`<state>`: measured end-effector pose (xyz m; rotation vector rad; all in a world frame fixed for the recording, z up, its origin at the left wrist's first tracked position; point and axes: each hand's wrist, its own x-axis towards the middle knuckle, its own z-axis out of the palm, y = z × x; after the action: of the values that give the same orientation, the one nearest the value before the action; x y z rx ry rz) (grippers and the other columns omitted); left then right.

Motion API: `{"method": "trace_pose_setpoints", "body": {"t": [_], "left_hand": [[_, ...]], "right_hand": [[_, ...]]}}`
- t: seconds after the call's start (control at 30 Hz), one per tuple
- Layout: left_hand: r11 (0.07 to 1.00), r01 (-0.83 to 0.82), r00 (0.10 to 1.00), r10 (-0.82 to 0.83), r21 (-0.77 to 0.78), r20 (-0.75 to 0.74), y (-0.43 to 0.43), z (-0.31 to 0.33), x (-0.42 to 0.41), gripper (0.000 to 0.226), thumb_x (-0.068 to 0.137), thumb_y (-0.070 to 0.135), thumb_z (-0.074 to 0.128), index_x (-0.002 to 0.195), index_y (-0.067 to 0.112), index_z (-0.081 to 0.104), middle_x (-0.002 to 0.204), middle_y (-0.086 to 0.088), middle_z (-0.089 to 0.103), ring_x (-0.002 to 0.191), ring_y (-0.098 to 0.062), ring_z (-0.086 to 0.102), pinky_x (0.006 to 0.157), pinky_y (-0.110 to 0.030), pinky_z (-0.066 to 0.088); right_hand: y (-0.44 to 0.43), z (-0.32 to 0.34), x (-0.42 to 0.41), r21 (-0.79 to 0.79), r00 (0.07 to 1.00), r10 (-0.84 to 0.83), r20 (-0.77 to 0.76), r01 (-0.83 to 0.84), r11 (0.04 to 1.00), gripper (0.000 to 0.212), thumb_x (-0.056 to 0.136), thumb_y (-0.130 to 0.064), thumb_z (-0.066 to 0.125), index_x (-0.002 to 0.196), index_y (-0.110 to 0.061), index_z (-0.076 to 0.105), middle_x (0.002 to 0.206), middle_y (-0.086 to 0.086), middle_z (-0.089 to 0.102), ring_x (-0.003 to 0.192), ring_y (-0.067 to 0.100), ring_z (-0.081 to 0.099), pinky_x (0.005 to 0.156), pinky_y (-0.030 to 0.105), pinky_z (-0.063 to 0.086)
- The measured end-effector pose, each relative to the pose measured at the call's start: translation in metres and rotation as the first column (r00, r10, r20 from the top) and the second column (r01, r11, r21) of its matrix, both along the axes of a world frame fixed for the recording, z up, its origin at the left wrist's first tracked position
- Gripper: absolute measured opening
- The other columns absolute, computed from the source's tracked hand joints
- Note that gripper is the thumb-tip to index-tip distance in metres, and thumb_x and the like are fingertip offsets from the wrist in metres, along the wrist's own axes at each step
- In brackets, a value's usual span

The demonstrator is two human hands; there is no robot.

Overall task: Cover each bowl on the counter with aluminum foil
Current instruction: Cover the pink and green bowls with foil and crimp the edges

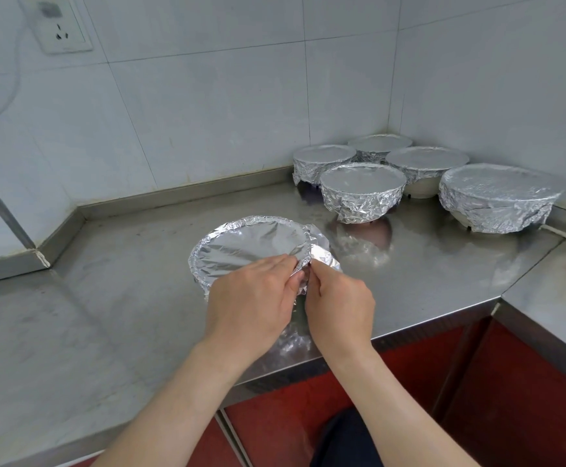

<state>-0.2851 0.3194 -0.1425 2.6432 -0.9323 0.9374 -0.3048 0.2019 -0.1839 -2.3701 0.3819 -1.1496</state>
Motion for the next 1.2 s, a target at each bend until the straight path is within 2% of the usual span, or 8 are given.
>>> {"method": "trace_pose_setpoints", "body": {"t": [0.3,0.5,0.67,0.8,0.9,0.97,1.07,1.2], "left_hand": [[1.000,-0.005,0.999,0.006,-0.020,0.054,-0.003,-0.004,0.004,0.037,0.088,0.040,0.042,0.110,0.031,0.071,0.090,0.015,0.073,0.077,-0.008,0.069,0.045,-0.019,0.041],[1.000,-0.024,1.000,0.025,0.003,-0.012,-0.002,-0.006,0.007,0.039,0.092,0.039,0.037,0.113,0.028,0.067,0.093,0.012,0.073,0.081,-0.014,0.069,0.048,-0.026,0.048],[0.967,-0.013,0.997,-0.006,-0.255,-0.076,0.015,0.013,0.003,0.039,0.094,0.039,0.039,0.113,0.025,0.070,0.116,0.009,0.069,0.107,-0.014,0.063,0.082,-0.028,0.050],[0.845,-0.264,0.925,0.086,-0.466,-0.369,0.052,0.031,0.046,0.031,0.095,0.039,0.046,0.114,0.028,0.069,0.134,0.008,0.059,0.118,-0.011,0.055,0.098,-0.025,0.038],[0.613,-0.357,0.722,-0.298,-0.705,-0.624,0.059,0.028,0.072,0.024,0.095,0.027,0.054,0.115,0.022,0.065,0.120,0.000,0.064,0.082,-0.001,0.064,0.077,-0.016,0.046],[0.432,-0.446,0.628,-0.473,-0.784,-0.618,0.057,0.018,0.078,0.020,0.096,0.018,0.054,0.110,0.018,0.067,0.111,-0.008,0.065,0.067,-0.010,0.058,0.060,-0.023,0.046],[0.335,-0.497,0.636,-0.487,-0.800,-0.599,0.055,0.010,0.076,0.024,0.097,0.013,0.050,0.115,0.016,0.065,0.095,-0.005,0.066,0.053,-0.007,0.055,0.050,-0.020,0.045],[0.304,-0.485,0.672,-0.470,-0.820,-0.572,0.048,0.011,0.068,0.031,0.097,0.009,0.045,0.124,0.011,0.061,0.101,-0.006,0.064,0.074,-0.009,0.058,0.071,-0.022,0.049]], "right_hand": [[0.002,0.007,-0.010,0.121,0.943,0.281,-0.178,-0.263,0.957,0.023,0.081,-0.028,0.023,0.085,-0.021,0.045,0.077,0.007,0.063,0.064,0.027,0.043,0.058,0.033,0.023],[0.002,0.018,-0.014,0.284,0.844,0.460,-0.274,-0.387,0.878,0.013,0.091,-0.020,0.031,0.094,-0.017,0.043,0.092,0.001,0.054,0.091,0.027,0.051,0.067,0.032,0.029],[0.000,0.030,-0.014,0.726,0.906,0.420,0.049,-0.321,0.608,0.047,0.097,-0.022,0.038,0.144,-0.022,0.042,0.140,-0.009,0.048,0.131,0.009,0.040,0.108,0.028,0.031],[0.017,0.034,-0.010,0.807,0.912,0.391,0.123,-0.322,0.496,0.055,0.100,-0.028,0.039,0.152,-0.025,0.023,0.158,-0.010,0.023,0.144,0.006,0.018,0.118,0.031,0.018],[0.034,0.036,0.001,0.827,0.916,0.375,0.143,-0.318,0.463,0.058,0.100,-0.031,0.037,0.154,-0.026,0.017,0.160,-0.009,0.019,0.146,0.009,0.015,0.120,0.039,0.016],[0.044,0.036,0.008,0.845,0.921,0.356,0.161,-0.315,0.433,0.059,0.100,-0.031,0.036,0.155,-0.027,0.014,0.160,-0.009,0.019,0.145,0.011,0.018,0.119,0.039,0.018],[0.053,0.035,0.016,0.872,0.930,0.313,0.194,-0.310,0.380,0.056,0.102,-0.029,0.032,0.155,-0.027,0.013,0.159,-0.010,0.020,0.145,0.011,0.019,0.119,0.037,0.019],[0.054,0.035,0.021,0.910,0.937,0.260,0.232,-0.304,0.283,0.050,0.103,-0.030,0.029,0.153,-0.032,0.021,0.156,-0.013,0.026,0.142,0.013,0.028,0.117,0.039,0.024]]}}
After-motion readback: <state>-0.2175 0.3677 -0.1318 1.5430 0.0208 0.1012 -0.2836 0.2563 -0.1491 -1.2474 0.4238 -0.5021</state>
